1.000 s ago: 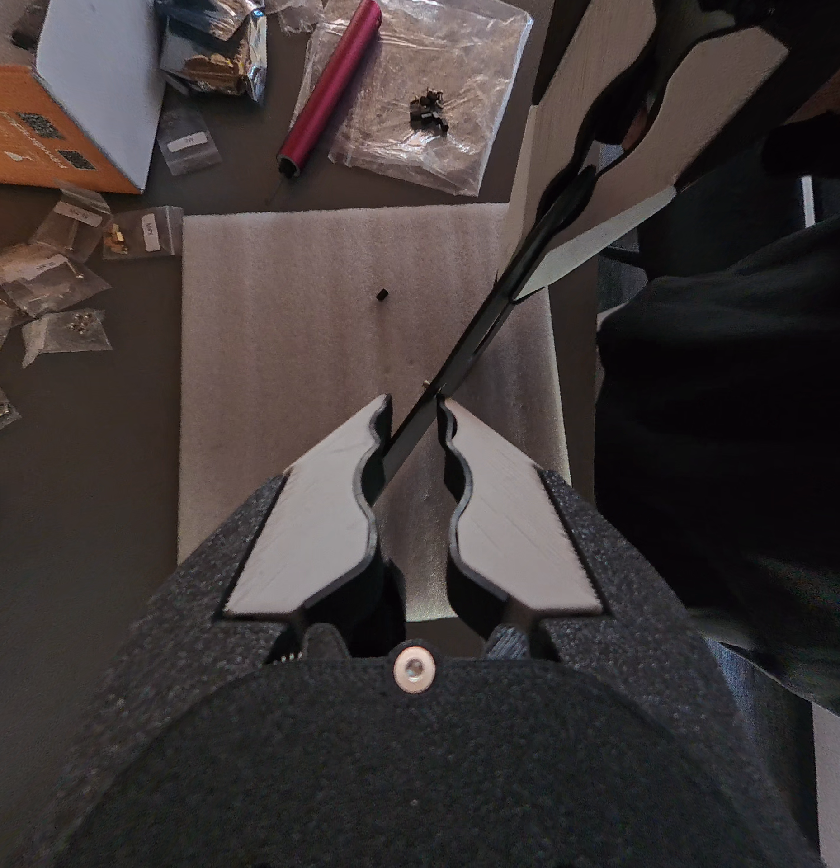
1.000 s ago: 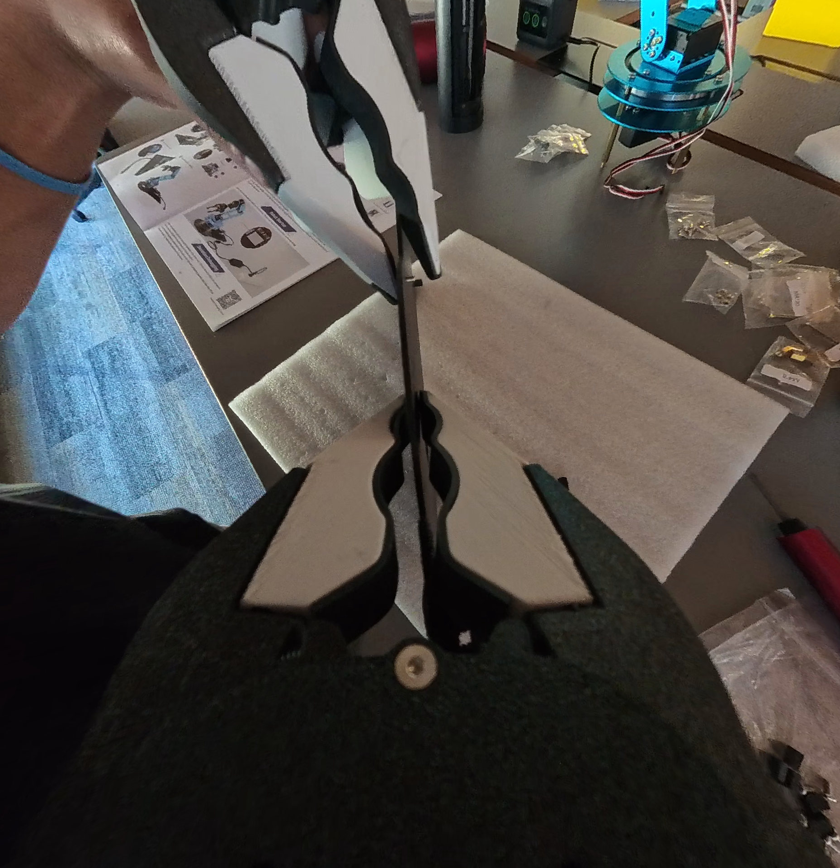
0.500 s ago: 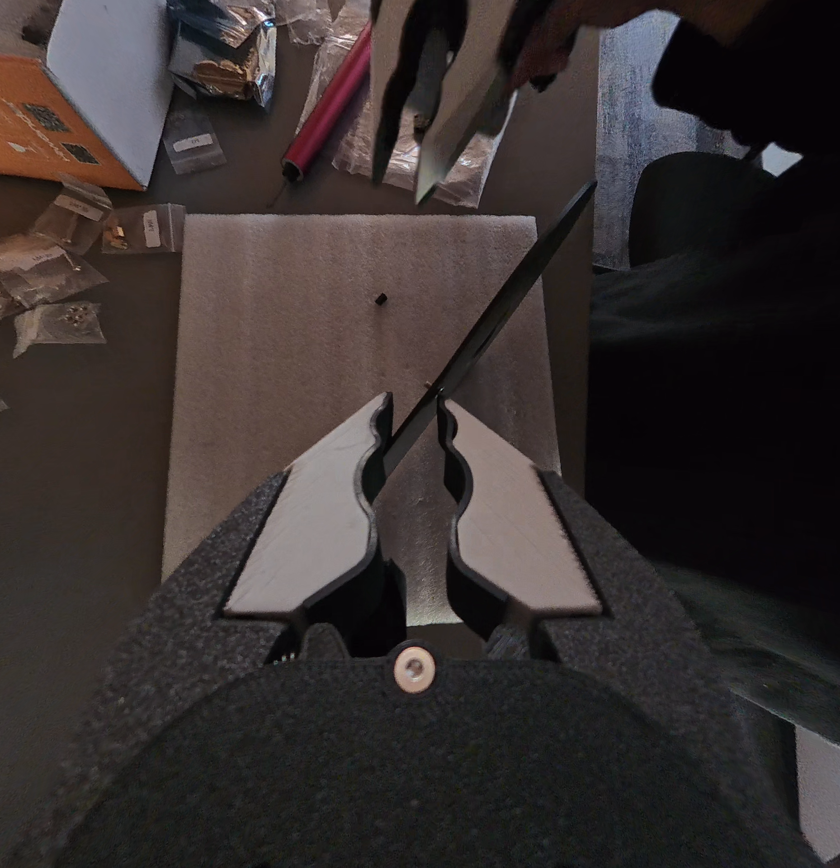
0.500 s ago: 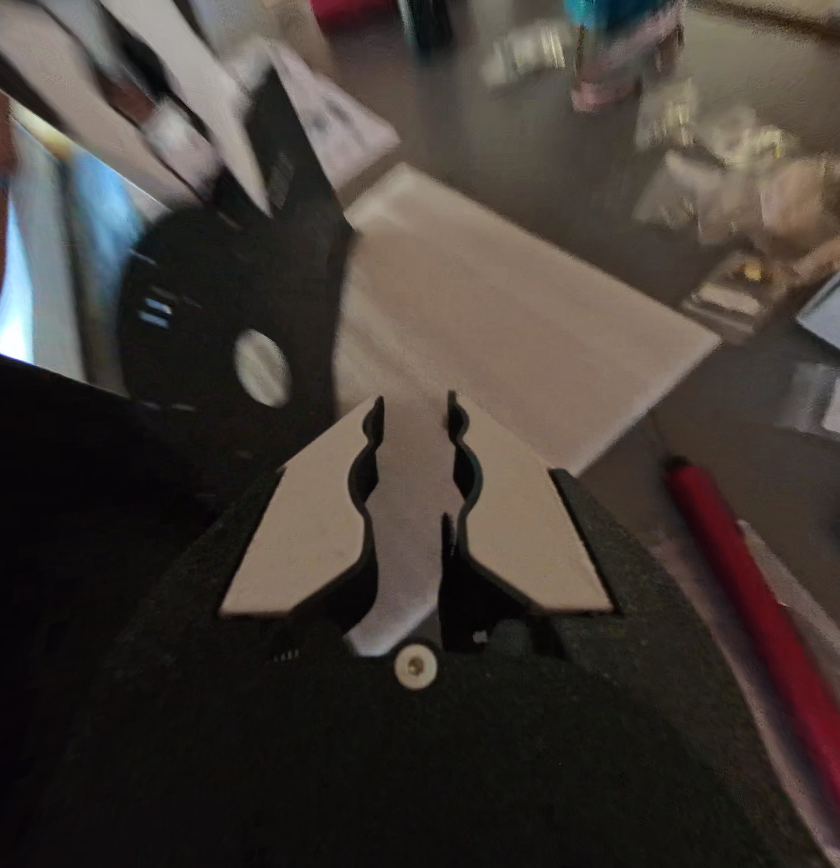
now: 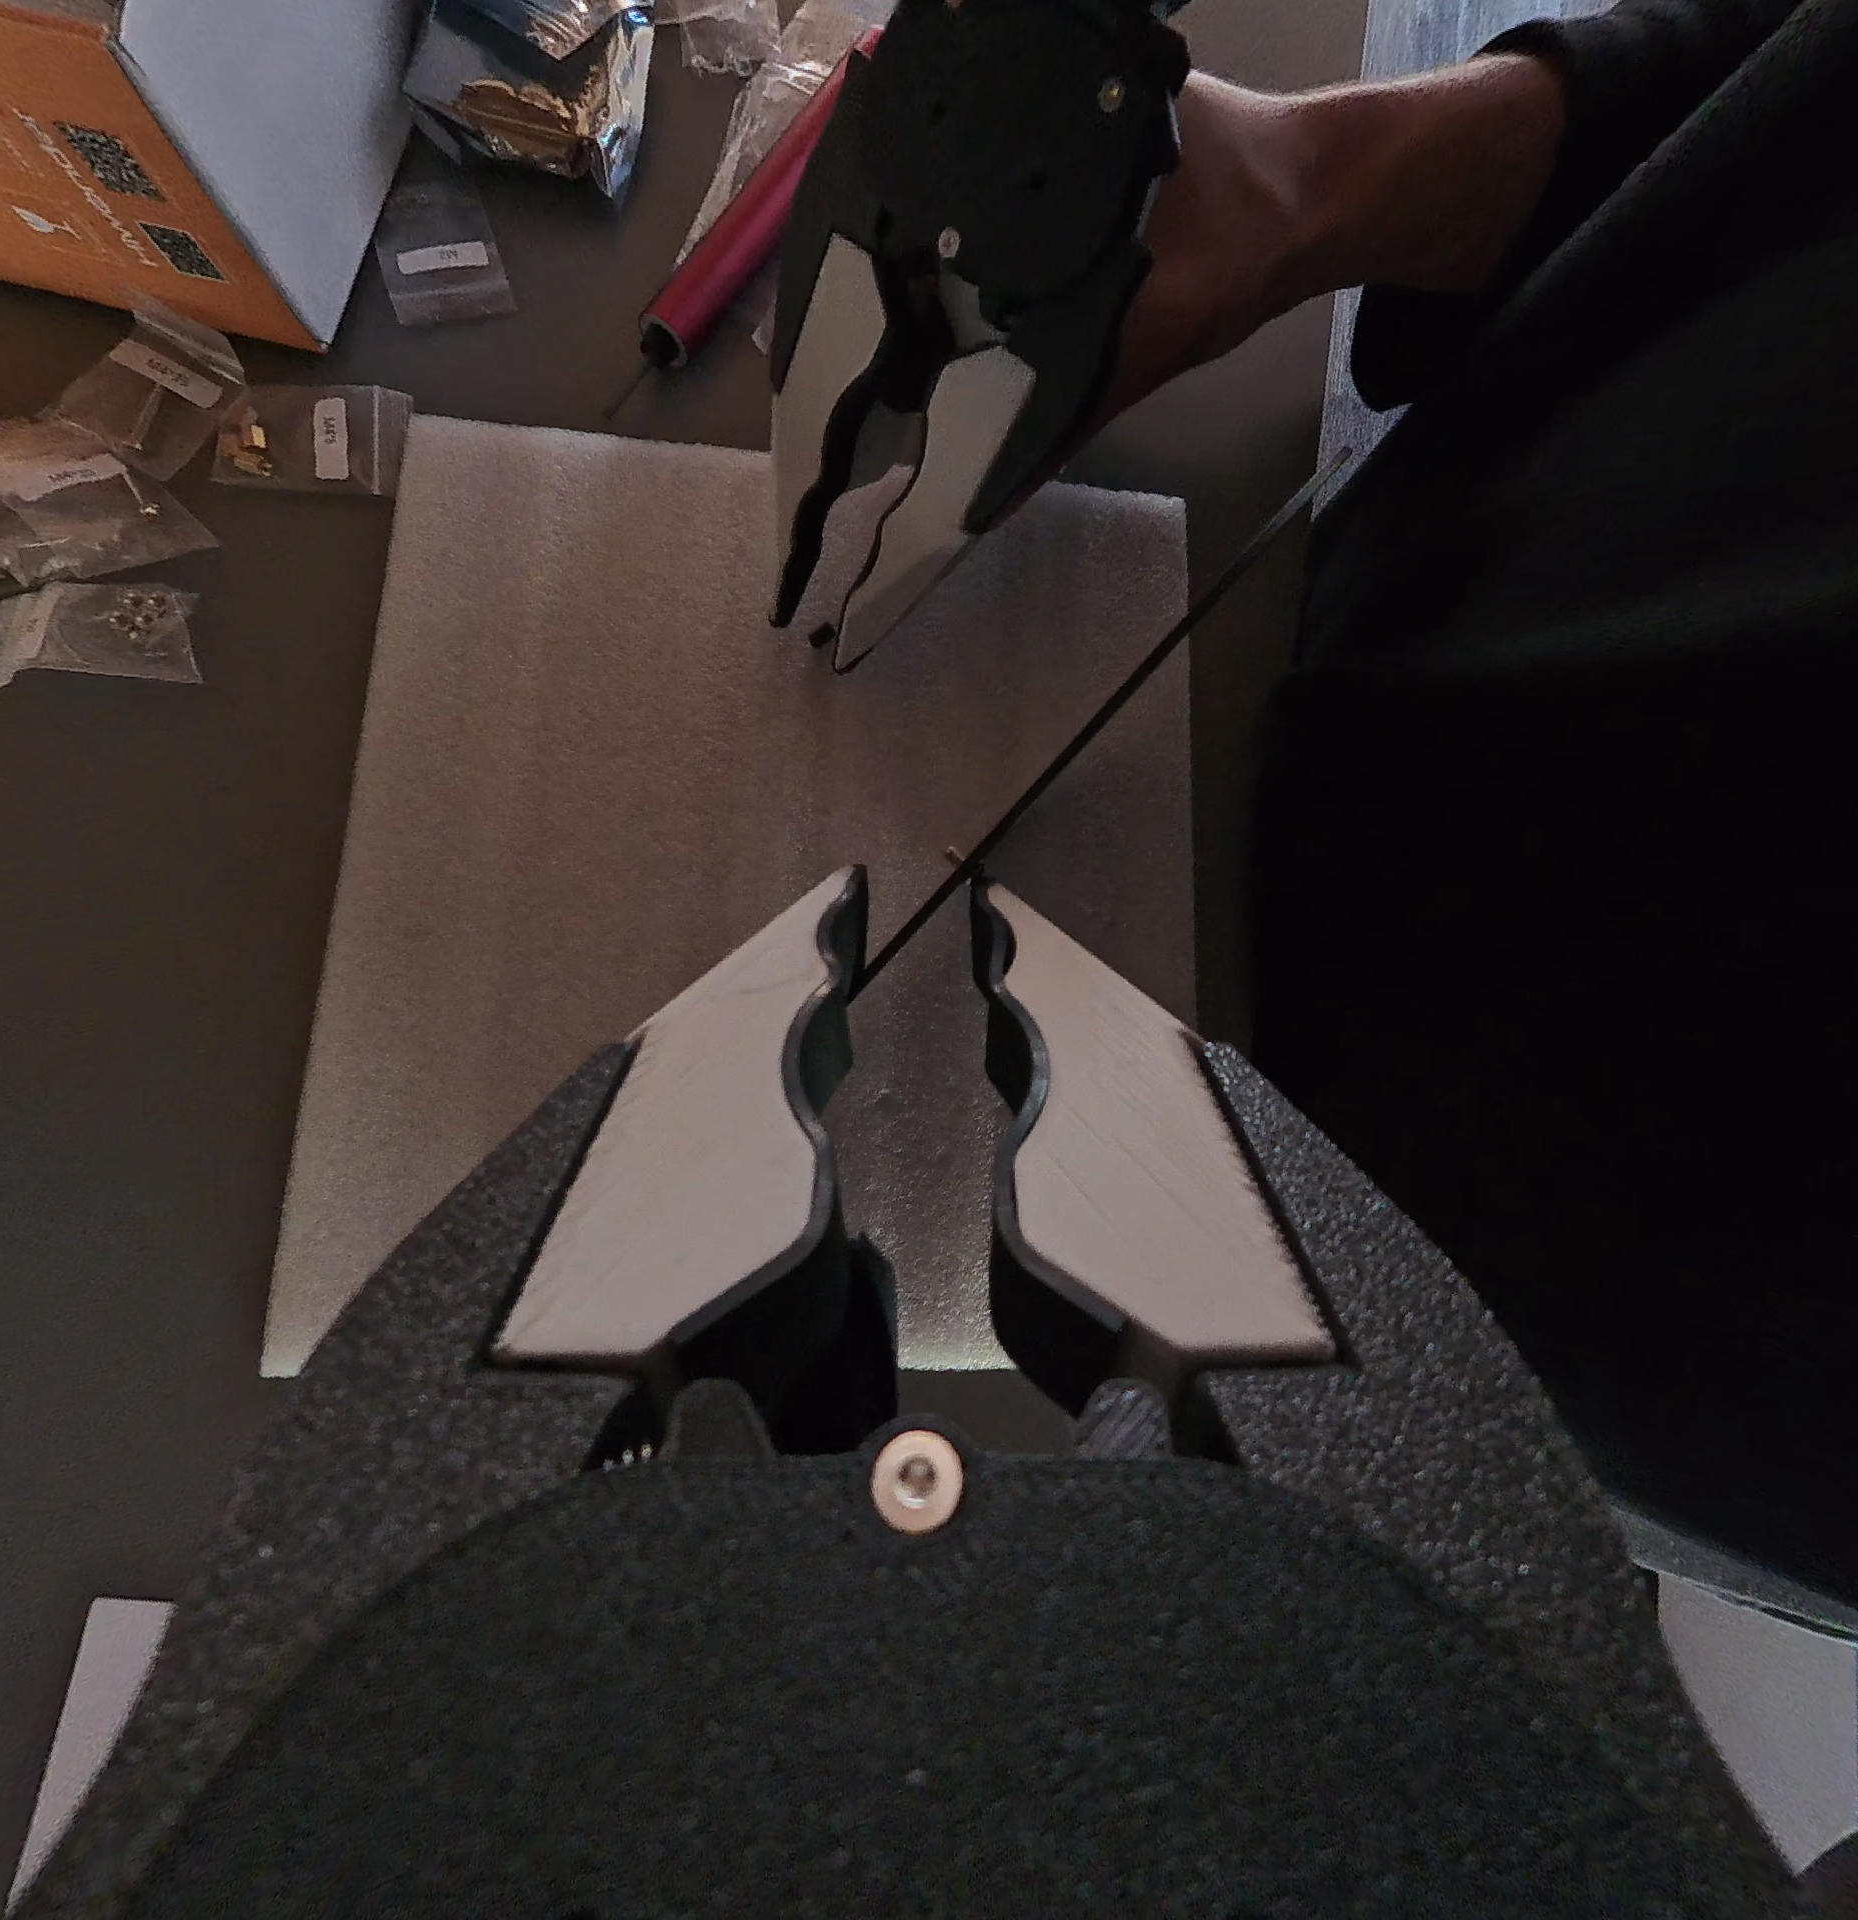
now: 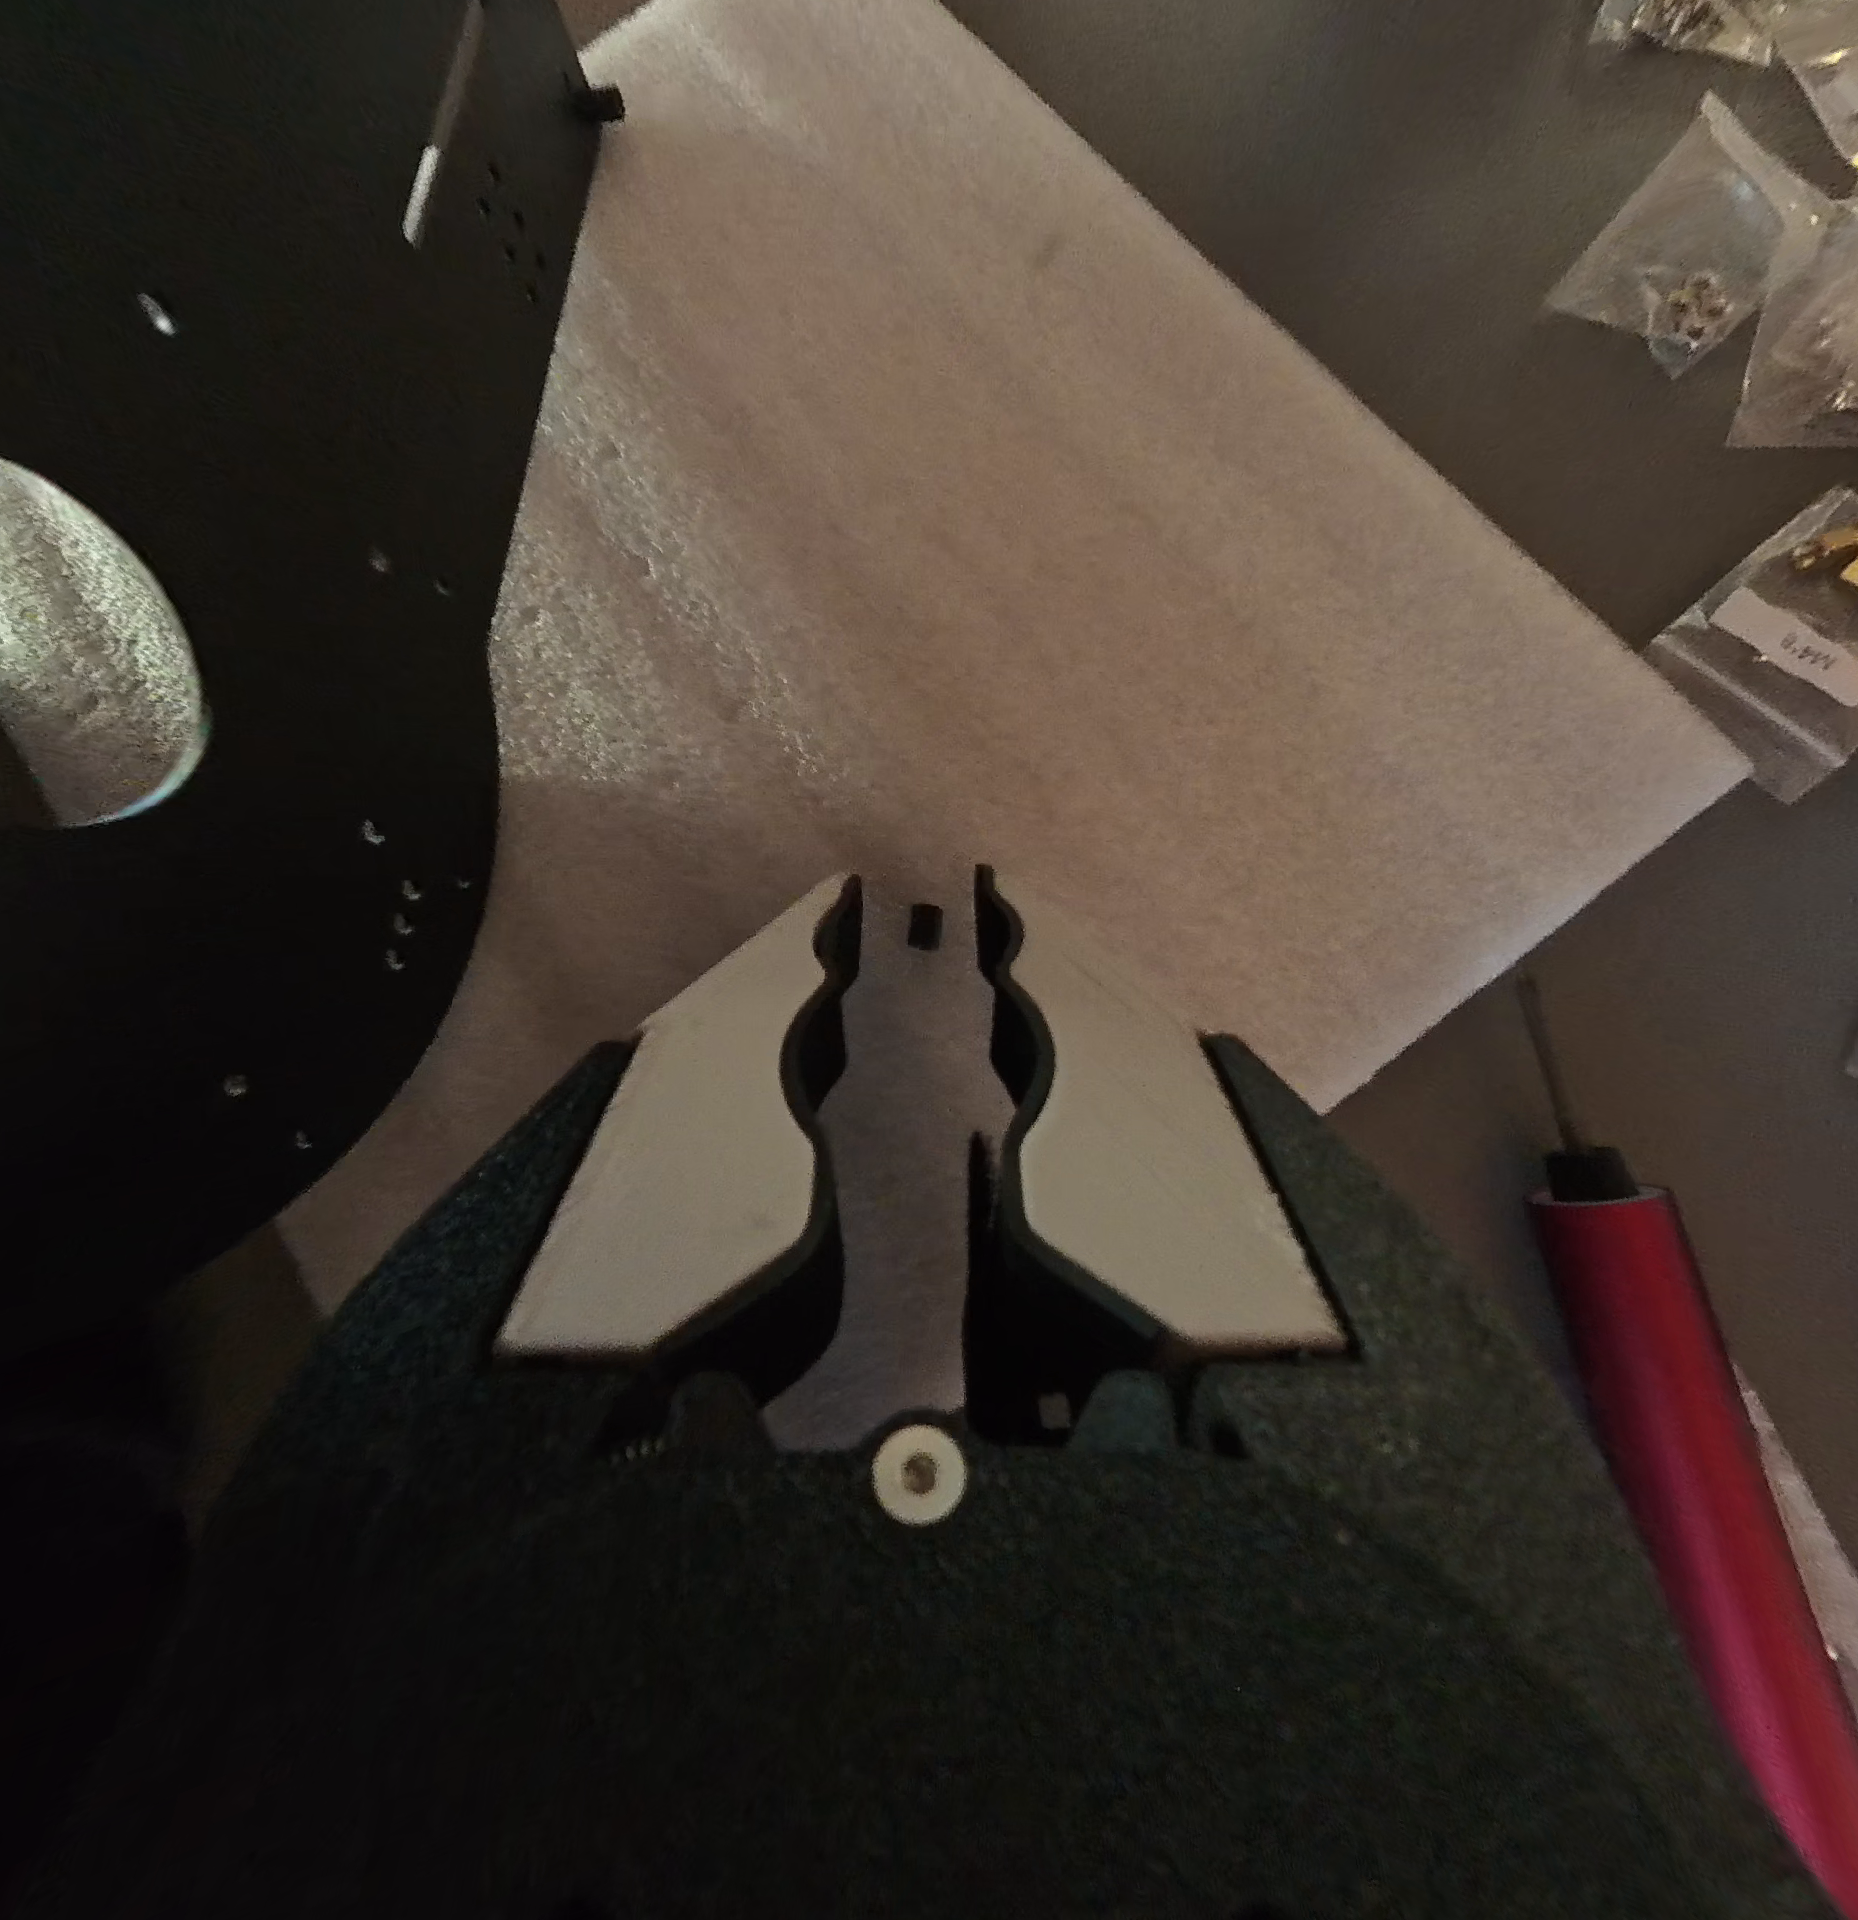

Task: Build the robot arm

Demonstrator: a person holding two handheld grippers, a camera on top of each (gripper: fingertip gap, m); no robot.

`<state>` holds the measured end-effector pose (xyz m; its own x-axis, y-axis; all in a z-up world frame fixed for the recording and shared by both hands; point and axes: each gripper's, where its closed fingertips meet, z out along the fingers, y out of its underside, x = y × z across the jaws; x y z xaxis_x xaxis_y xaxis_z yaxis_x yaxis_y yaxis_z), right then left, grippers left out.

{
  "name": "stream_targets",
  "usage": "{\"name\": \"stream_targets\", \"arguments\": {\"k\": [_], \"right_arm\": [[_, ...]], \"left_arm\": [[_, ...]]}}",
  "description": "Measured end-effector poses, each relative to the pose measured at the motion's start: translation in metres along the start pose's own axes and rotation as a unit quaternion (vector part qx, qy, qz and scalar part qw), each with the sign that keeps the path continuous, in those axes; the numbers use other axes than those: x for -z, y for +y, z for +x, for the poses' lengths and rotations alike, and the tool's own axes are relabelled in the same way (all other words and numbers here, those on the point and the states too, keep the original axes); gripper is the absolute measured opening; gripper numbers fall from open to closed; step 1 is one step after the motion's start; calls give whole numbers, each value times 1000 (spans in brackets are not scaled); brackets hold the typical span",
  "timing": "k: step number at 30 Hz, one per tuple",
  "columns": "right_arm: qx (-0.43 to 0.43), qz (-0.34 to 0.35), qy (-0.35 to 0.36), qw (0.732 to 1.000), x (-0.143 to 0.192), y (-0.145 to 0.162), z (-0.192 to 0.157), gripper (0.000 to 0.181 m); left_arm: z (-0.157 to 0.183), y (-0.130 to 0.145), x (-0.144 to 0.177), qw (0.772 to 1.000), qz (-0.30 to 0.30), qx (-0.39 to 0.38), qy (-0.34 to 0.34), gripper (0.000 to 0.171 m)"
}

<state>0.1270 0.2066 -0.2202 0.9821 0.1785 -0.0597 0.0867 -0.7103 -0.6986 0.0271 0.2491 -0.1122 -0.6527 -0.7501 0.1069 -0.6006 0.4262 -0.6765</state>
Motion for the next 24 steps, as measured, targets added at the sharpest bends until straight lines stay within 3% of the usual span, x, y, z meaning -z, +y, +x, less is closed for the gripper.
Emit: {"name": "stream_targets", "arguments": {"k": [12, 19, 24], "right_arm": [[-2, -14, -33, 999, 4, 8, -3, 12], [38, -34, -31, 998, -3, 7, -11, 7], [5, -28, -38, 999, -5, 5, -17, 8]], "left_arm": [[-1, -1, -1, 1000, -2, 15, -3, 20], [-2, -1, -1, 1000, -3, 24, -7, 20], [-1, -1, -1, 1000, -3, 31, -8, 20]]}}
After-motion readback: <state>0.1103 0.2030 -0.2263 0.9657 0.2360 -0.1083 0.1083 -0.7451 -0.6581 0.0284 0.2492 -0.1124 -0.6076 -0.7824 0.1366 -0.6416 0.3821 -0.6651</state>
